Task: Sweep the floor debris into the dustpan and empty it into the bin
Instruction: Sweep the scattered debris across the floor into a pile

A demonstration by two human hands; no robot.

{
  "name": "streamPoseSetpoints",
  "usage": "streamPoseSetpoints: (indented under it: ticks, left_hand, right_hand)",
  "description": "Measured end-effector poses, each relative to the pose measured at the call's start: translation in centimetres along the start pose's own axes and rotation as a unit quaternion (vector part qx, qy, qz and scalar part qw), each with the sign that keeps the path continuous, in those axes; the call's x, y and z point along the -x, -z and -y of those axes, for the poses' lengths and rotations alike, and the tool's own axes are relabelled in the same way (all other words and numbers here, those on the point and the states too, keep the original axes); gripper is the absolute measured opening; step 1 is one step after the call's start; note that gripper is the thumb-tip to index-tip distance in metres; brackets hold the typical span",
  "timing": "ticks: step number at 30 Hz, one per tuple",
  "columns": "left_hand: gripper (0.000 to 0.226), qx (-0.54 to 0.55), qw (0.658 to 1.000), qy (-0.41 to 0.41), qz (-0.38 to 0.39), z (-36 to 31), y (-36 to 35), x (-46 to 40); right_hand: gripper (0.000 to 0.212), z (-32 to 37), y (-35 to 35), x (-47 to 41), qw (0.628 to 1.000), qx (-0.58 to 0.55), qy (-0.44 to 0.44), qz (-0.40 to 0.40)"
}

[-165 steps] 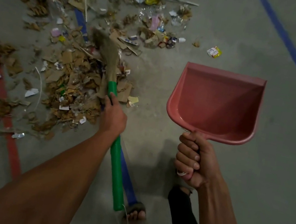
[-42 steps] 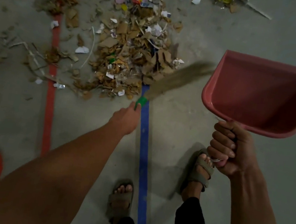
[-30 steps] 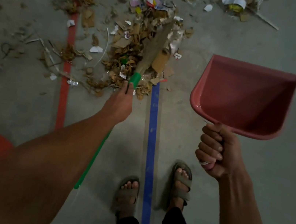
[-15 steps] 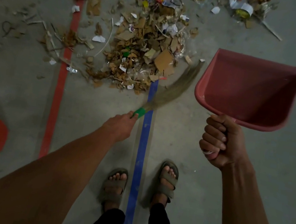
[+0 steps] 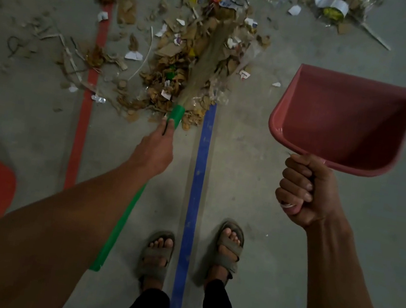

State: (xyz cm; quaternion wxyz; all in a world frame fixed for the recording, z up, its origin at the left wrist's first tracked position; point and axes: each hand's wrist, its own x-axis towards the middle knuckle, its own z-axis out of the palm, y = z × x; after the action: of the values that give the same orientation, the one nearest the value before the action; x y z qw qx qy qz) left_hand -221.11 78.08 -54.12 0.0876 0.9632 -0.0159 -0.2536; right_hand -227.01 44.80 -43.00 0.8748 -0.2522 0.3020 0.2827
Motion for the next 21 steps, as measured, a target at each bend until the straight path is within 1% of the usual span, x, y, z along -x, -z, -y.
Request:
streamPoseSetpoints:
  ticks: [4,9,11,15,17,18,19,21]
  left_hand:
    - [0.063,0.039,0.998,-0.028,-0.029,-3.0,-1.3,1.3]
    - [0.067,0.049,0.993,-0.108,-0.004,-9.0,-3.7,1.3]
    - [0.069,0.022,0.990,-0.137,0.023,-11.9,-4.9,1.1]
    - [0.072,-0.043,0.978,-0.167,0.118,-16.7,-7.0,-0.3]
    - [0.069,-0.068,0.971,-0.165,0.159,-18.0,-7.6,-1.6]
    - [0.067,-0.071,0.971,-0.152,0.168,-18.4,-7.6,-2.3]
    - [0.066,-0.067,0.975,-0.130,0.168,-18.6,-7.3,-3.0]
    - [0.063,-0.052,0.986,-0.074,0.143,-18.8,-6.5,-4.7]
  right_hand:
    - [0.040,1.9,0.3,0.3,1.000,0.000,0.012,-0.004]
    - [0.041,4.5,1.9,0.7,1.000,0.006,0.023,-0.011]
    - [0.041,5.5,3.1,1.0,1.000,0.002,0.027,-0.015]
    - [0.042,6.8,5.4,1.8,0.999,0.002,0.036,-0.030]
    - [0.042,7.2,6.6,2.1,0.999,0.000,0.038,-0.036]
    - [0.042,7.4,7.1,2.3,0.999,0.000,0.037,-0.036]
    - [0.042,7.5,7.6,2.3,0.999,-0.002,0.035,-0.034]
    - [0.041,7.8,8.6,2.5,0.999,-0.011,0.032,-0.024]
